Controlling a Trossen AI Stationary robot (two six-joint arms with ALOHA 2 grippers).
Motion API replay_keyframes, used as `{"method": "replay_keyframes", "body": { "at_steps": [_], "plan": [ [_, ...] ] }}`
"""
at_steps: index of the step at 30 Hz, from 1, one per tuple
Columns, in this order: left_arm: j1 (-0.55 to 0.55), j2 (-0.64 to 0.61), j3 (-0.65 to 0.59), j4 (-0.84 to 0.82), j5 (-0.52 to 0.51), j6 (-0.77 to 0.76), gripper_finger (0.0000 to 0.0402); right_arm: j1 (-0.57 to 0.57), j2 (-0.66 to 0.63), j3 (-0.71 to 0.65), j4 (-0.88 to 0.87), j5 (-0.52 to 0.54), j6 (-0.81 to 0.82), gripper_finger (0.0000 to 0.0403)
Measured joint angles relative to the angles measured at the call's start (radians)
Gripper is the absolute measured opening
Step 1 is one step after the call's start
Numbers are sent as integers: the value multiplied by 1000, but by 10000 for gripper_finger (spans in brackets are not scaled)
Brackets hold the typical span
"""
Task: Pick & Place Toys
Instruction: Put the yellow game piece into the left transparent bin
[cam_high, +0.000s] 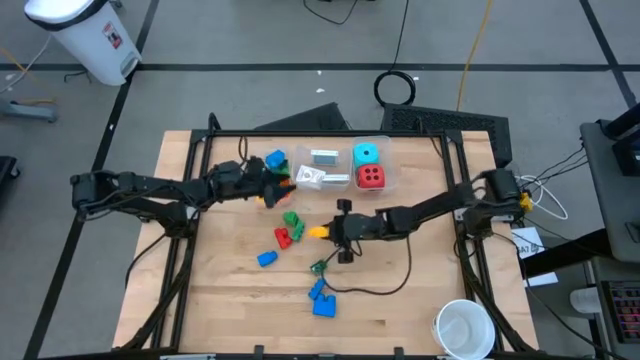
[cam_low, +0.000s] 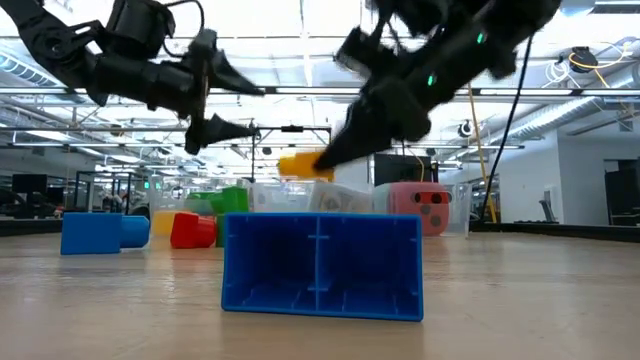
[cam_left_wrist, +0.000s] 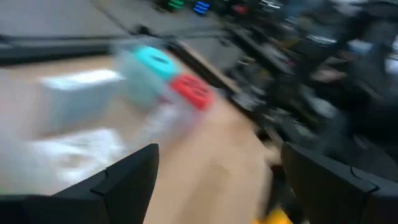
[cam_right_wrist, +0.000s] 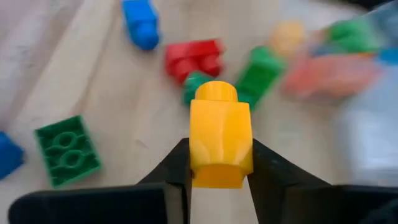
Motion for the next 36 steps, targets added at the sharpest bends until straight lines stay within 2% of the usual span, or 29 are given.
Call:
{"method": "replay_keyframes", "body": {
  "at_steps": [3, 6, 10, 15, 18, 21, 26, 29, 32, 36],
  "plan": [
    [-51, 0, 1, 28, 77, -7, 340, 35, -73, -9, -12, 142, -61, 78],
    [-110, 0, 11, 35, 73, -8, 340, 76, -124, -29, 34, 275, -174, 78],
    [-175, 0, 42, 36, 61, -3, 340, 111, -140, -50, 146, 382, -302, 78],
    [-274, 52, 72, 35, -72, 44, 340, 125, -139, -54, 189, 395, -367, 78],
    [-310, 123, 111, 34, -108, 71, 340, 125, -139, -54, 198, 395, -375, 78],
    [-312, 184, 172, 40, -105, 71, 340, 126, -139, -54, 197, 398, -386, 78],
    [-313, 283, 265, 28, -31, 71, 340, 134, -139, -54, 197, 401, -399, 78],
    [-312, 329, 304, 30, -5, 54, 340, 146, -139, -55, 205, 460, -415, 78],
    [-303, 358, 329, 26, -2, 43, 340, 159, -140, -55, 210, 499, -444, 78],
    [-294, 363, 342, 28, -2, 27, 338, 166, -140, -55, 210, 497, -445, 78]
  ]
}}
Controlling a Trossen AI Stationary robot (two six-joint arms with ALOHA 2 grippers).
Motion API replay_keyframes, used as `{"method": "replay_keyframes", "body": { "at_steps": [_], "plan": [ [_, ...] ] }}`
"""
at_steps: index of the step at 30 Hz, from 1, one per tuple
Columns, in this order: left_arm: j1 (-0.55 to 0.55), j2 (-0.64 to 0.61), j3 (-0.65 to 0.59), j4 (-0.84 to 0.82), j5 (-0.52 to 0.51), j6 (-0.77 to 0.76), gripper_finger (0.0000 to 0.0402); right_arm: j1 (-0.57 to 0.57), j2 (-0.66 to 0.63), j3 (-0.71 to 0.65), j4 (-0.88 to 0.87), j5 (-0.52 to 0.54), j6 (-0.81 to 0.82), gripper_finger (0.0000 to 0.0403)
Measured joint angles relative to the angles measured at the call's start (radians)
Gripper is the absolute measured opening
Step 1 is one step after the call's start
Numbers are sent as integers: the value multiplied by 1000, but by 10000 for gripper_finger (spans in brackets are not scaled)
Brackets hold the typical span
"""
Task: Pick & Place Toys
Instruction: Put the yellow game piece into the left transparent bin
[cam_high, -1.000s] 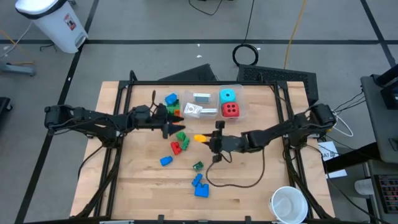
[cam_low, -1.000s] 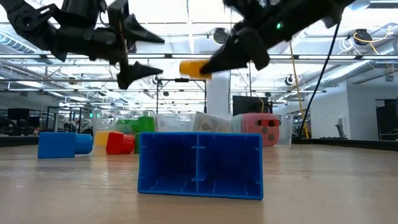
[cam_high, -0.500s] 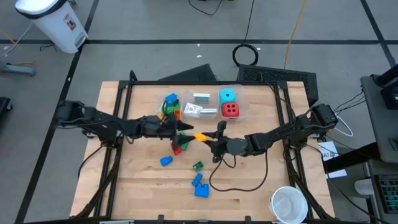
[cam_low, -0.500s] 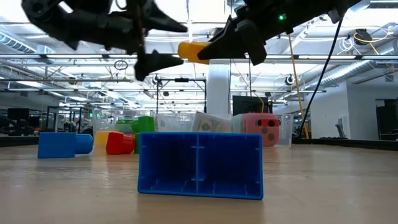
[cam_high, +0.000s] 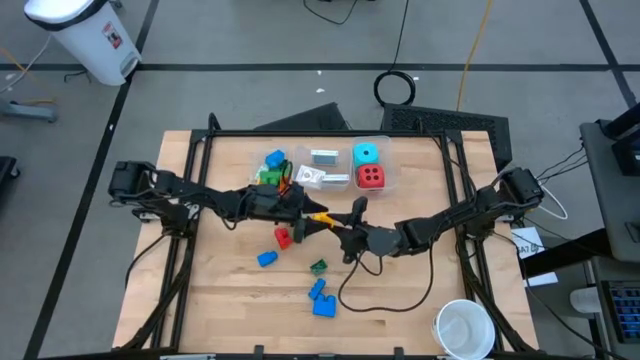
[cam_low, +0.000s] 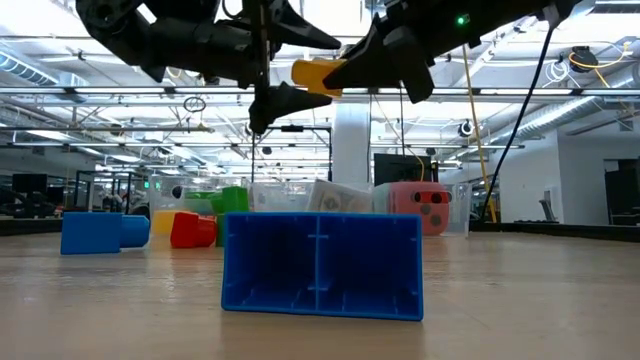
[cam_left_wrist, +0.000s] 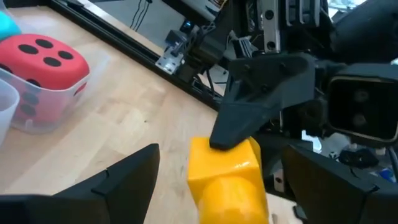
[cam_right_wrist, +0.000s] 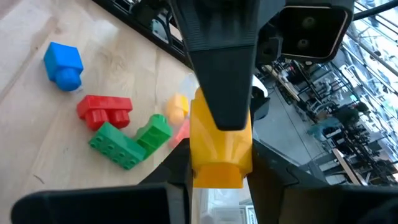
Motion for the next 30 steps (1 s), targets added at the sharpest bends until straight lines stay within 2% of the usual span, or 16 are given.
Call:
{"method": "replay_keyframes", "body": {
  "at_steps": [4, 11, 15, 20, 22, 26, 30],
  "plan": [
    [1, 0, 0, -2, 1, -15, 298, -2, 0, 0, 0, 0, 1, 78],
    [3, -1, 1, -25, 6, -37, 150, -2, 1, 0, -5, 7, -6, 84],
    [20, -1, 1, -22, 13, 17, 143, -3, 1, 0, -9, 7, -4, 104],
    [69, -51, 1, -97, 12, 92, 139, -5, -3, 2, -41, 23, 140, 147],
    [77, -85, -1, -172, -38, 114, 138, -3, -8, 1, -68, 30, 185, 162],
    [87, -189, 0, -348, -258, 162, 137, 9, -51, -1, -189, 5, 268, 186],
    [84, -275, -4, -544, -462, 174, 137, 9, -98, 0, -282, 25, 333, 197]
  ]
}}
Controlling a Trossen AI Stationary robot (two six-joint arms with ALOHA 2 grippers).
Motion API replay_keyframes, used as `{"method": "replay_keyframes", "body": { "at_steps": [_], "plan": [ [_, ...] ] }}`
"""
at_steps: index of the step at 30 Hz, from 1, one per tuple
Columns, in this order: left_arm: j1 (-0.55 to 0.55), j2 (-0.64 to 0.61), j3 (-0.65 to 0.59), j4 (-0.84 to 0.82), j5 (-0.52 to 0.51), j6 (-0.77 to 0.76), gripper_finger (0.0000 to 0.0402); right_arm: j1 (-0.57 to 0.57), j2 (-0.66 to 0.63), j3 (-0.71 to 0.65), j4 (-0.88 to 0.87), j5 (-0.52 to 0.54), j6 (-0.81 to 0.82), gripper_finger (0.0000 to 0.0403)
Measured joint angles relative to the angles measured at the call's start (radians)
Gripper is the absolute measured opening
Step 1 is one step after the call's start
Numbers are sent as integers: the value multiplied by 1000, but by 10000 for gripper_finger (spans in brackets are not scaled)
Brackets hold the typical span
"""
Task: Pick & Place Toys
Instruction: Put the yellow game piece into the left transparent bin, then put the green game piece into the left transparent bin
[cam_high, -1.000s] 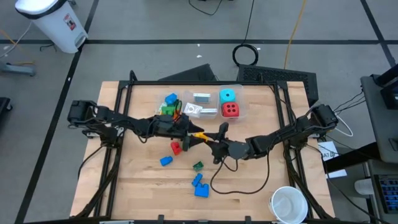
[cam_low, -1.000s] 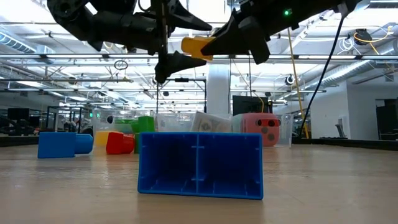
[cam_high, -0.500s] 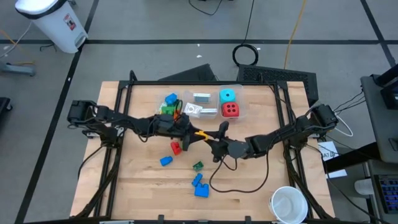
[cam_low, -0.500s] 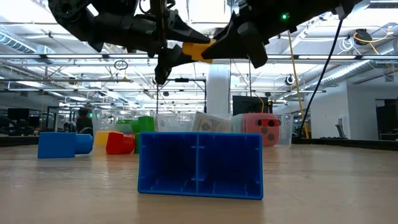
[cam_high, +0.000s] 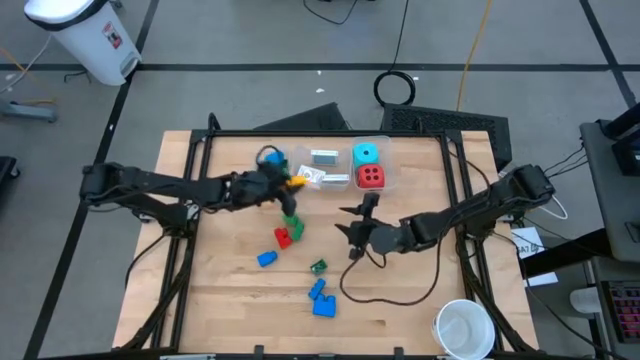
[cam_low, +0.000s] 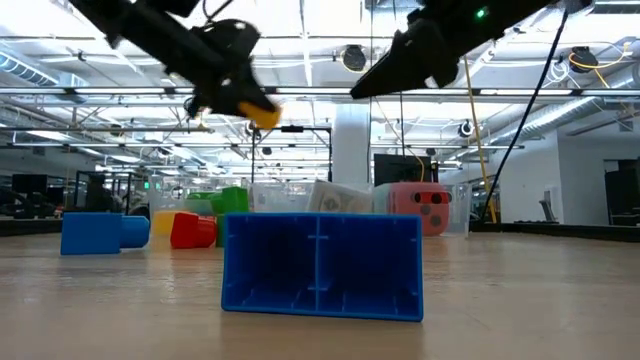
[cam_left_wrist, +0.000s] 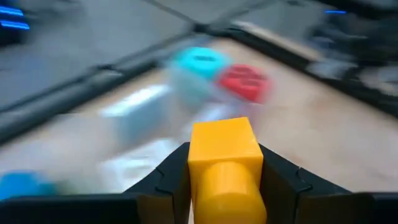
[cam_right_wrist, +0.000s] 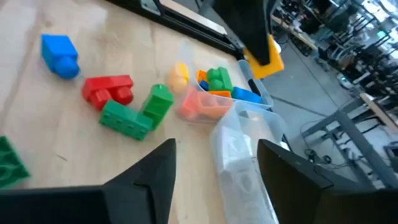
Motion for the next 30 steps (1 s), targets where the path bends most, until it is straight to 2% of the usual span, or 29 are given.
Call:
{"method": "replay_keyframes", "body": {
  "at_steps": [3, 7, 13, 18, 21, 26, 28, 30],
  "plan": [
    [10, -49, -31, -73, -159, -31, 137, 4, -16, 0, -21, -4, 19, 197],
    [57, -86, -106, -135, -250, -97, 137, 2, -18, 0, -25, -3, 27, 192],
    [177, -102, -223, -135, -281, -222, 137, 2, -18, 0, -23, -4, 38, 185],
    [255, -101, -271, -130, -298, -321, 141, -1, -18, 0, -7, -3, 22, 188],
    [279, -101, -276, -131, -298, -358, 211, -8, -18, 0, 9, -8, 25, 191],
    [281, -101, -276, -122, -246, -357, 346, -28, -17, 0, 10, -129, 48, 194],
    [282, -101, -276, -122, -230, -350, 381, -30, -17, 0, 16, -135, 44, 194],
    [281, -101, -276, -122, -226, -322, 389, -31, -17, 0, 15, -135, 38, 193]
  ]
}}
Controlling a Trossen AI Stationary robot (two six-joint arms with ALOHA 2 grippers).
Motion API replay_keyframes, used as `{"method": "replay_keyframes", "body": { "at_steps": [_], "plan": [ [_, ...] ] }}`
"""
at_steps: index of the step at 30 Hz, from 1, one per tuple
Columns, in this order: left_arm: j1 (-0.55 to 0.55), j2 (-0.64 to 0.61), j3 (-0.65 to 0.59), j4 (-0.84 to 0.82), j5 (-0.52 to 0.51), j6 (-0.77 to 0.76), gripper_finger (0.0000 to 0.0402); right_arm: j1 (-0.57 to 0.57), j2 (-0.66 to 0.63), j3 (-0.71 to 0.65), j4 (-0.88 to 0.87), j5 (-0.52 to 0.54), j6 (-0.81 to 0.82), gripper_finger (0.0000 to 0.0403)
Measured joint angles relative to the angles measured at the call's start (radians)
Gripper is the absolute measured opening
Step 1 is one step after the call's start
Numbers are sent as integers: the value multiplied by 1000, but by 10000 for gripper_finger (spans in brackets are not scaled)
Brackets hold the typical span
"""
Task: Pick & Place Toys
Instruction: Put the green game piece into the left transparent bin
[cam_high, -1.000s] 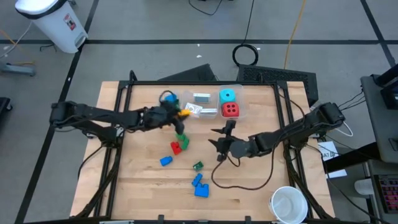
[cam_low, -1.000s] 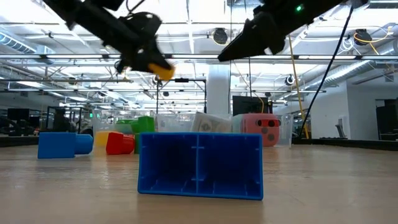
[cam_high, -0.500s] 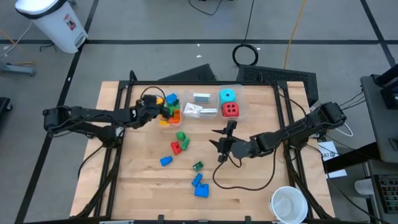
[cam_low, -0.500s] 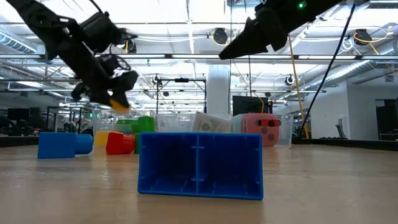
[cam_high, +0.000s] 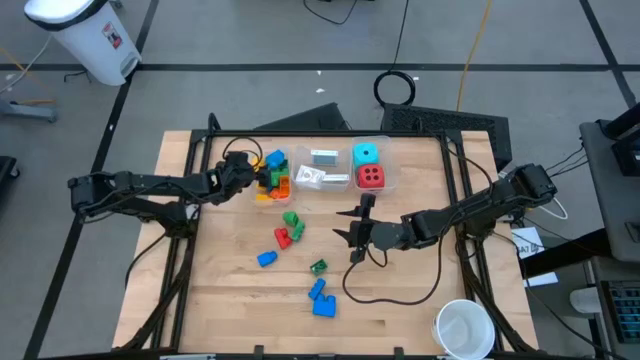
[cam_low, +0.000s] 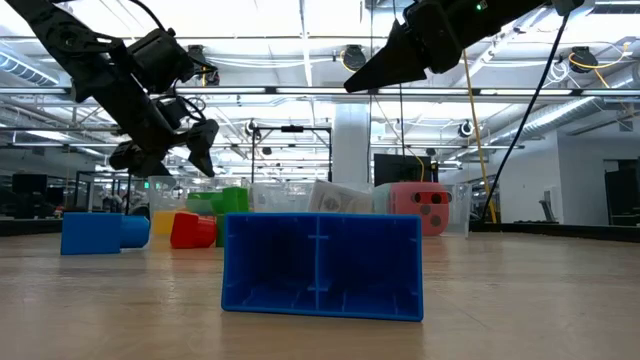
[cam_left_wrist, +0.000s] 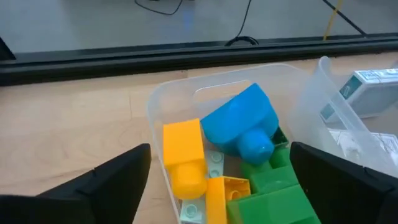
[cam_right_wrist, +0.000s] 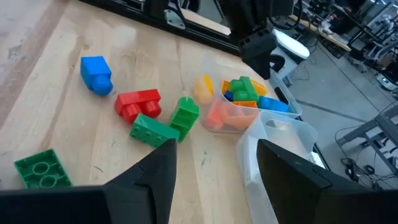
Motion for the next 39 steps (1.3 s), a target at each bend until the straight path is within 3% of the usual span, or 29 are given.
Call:
{"method": "replay_keyframes", "body": {
  "at_steps": [6, 11, 14, 18, 23, 27, 34, 39],
  "plan": [
    [-7, 0, 0, 39, 117, 43, 350, 0, 0, -21, 27, -36, 6, 195],
    [-17, 0, 0, 167, 325, 142, 332, 0, 0, -54, 95, -160, -2, 193],
    [-63, 0, -1, 249, 399, 198, 330, 0, 0, -86, 140, -282, 14, 194],
    [-158, 0, -1, 392, 430, 282, 332, 0, 53, -115, 219, -461, 64, 212],
    [-243, 0, -1, 556, 482, 396, 329, -16, 214, -70, 285, -538, 85, 251],
    [-270, 0, 0, 597, 482, 419, 329, -33, 352, 15, 283, -608, 63, 268],
    [-272, 0, 0, 580, 480, 409, 328, -86, 471, 78, 251, -723, 50, 255],
    [-272, 0, 0, 571, 480, 409, 328, -108, 488, 80, 245, -732, 44, 228]
  ]
}}
